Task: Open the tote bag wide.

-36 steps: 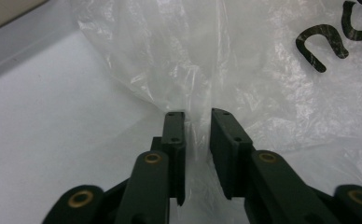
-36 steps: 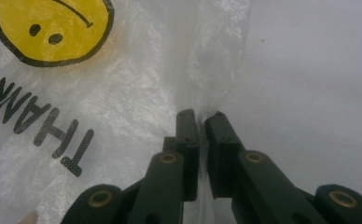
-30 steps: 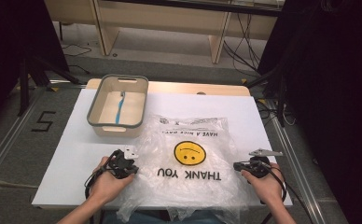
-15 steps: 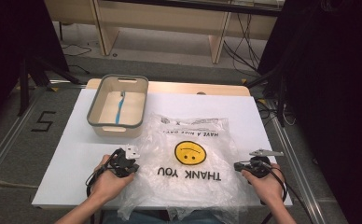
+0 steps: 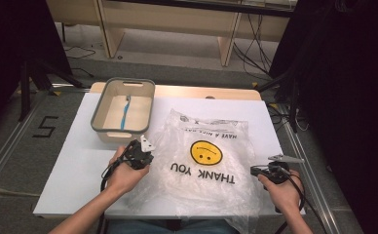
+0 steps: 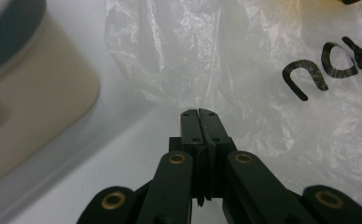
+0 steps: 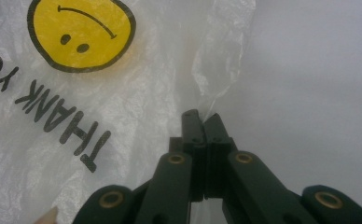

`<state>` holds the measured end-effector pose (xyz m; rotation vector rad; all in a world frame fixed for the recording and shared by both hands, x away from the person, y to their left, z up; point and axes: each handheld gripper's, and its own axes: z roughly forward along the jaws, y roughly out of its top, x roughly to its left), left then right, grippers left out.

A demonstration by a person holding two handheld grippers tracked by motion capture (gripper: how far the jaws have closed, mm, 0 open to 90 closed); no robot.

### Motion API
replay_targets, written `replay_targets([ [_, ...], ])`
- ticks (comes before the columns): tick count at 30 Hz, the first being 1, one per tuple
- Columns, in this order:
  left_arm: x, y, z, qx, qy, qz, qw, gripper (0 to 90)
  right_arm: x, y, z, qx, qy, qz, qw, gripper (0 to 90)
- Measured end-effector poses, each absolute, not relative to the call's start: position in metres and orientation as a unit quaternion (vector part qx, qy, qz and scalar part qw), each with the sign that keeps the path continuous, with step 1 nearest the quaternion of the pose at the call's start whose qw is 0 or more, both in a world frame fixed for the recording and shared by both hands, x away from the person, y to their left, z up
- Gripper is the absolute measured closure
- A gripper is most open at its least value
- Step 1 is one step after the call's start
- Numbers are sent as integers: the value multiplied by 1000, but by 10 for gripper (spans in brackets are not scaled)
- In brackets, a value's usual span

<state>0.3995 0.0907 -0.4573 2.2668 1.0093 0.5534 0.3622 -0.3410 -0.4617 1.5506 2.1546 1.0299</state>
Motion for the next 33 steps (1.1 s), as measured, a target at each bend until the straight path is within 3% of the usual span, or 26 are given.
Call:
replay_targets([
  [16,454,68,-445,851,373,253,269,895,364,-348,-459,566,717,373,166,900],
  [33,487,60,-432,839,387,288,251,892,378,-335,-461,566,714,377,164,900],
])
